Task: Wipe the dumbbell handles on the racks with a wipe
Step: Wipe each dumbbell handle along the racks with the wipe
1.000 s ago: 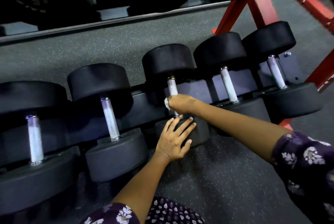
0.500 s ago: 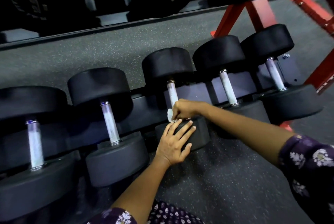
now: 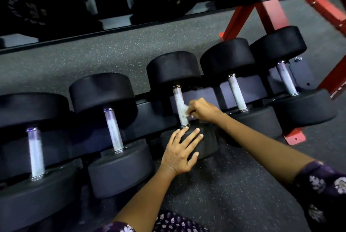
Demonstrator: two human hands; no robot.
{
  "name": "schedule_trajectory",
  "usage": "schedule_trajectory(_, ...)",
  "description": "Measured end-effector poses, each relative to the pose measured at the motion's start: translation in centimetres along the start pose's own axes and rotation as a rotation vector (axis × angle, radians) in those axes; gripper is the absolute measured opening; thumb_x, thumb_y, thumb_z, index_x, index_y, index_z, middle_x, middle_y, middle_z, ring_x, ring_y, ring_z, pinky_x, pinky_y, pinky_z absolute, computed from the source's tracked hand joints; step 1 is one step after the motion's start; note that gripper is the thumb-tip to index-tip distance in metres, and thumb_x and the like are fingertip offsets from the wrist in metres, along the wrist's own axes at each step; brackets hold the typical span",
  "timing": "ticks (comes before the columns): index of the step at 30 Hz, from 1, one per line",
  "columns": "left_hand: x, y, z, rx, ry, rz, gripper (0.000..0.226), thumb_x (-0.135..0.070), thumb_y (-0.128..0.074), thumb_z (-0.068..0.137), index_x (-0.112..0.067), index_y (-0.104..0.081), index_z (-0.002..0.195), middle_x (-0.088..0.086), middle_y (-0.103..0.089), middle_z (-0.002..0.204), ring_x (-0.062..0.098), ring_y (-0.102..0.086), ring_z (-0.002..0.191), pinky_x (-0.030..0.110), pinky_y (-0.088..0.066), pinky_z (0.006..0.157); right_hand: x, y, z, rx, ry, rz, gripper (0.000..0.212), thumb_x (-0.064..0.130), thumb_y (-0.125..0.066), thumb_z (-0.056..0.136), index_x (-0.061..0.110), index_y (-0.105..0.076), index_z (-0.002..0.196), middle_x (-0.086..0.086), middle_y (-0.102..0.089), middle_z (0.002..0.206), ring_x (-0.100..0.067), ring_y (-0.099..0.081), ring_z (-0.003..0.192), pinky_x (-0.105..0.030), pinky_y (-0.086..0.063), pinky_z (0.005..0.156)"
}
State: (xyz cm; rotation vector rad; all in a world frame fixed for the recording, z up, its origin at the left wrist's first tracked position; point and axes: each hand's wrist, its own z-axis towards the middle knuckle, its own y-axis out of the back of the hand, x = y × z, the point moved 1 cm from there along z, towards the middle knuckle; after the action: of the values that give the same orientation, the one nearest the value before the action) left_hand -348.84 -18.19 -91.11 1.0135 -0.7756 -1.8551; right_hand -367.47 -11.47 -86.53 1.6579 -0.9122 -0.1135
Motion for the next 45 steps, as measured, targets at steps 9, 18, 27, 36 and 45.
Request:
schedule_trajectory(9,0.0,-0.1,-0.1,0.007,-0.002,0.018,0.051,-0.034,-0.044,0.090,-0.017,-0.046,0.137,0.001,-0.040,0.147,0.032,-0.042,0.127,0.042,-0.023,0.112,-0.3,-1.9,-0.3,-0.088,-0.176,0.243,0.020,0.018,-0.063,0.083,0.002,-0.068,0.072,-0.010,-0.069,0.074,-0.013,-0.057,0.068,-0.023,-0.035,0.063)
schedule_trajectory(18,0.0,-0.1,0.0,0.017,0.016,0.013,0.050,-0.035,-0.044,0.090,-0.018,-0.046,0.137,0.001,-0.041,0.146,0.031,-0.042,0.128,0.041,-0.021,0.114,-0.2,-3.6,2.4,-0.373,-0.463,0.911,0.029,-0.008,-0.048,0.080,0.017,-0.062,0.074,-0.006,-0.059,0.066,-0.011,-0.051,0.055,-0.034,-0.048,0.063)
schedule_trajectory(27,0.1,-0.1,0.0,0.037,0.027,0.010,0.047,-0.038,-0.033,0.098,-0.018,-0.045,0.139,0.000,-0.040,0.148,0.030,-0.040,0.130,0.040,-0.020,0.115,-0.5,-0.5,4.7,-0.131,-0.544,1.538,0.039,-0.016,-0.025,0.082,0.009,-0.055,0.080,0.002,-0.058,0.054,-0.009,-0.050,0.056,-0.017,-0.049,0.054)
schedule_trajectory(36,0.1,0.1,0.2,0.028,0.031,-0.010,0.047,-0.040,-0.026,0.101,-0.019,-0.045,0.139,-0.001,-0.039,0.148,0.030,-0.041,0.129,0.042,-0.024,0.113,0.4,-1.0,6.3,-0.139,-0.502,1.887,0.026,0.001,-0.033,0.052,0.005,-0.049,0.071,-0.005,-0.059,0.056,-0.019,-0.052,0.060,-0.024,-0.049,0.068)
schedule_trajectory(45,0.0,0.1,0.3,0.014,0.026,-0.019,0.047,-0.039,-0.027,0.100,-0.018,-0.046,0.137,0.000,-0.040,0.147,0.030,-0.042,0.128,0.042,-0.026,0.112,0.1,-1.1,5.5,-0.211,-0.491,1.999,0.033,0.007,-0.046,0.049,0.001,-0.058,0.079,-0.012,-0.056,0.080,-0.022,-0.053,0.072,-0.027,-0.052,0.069)
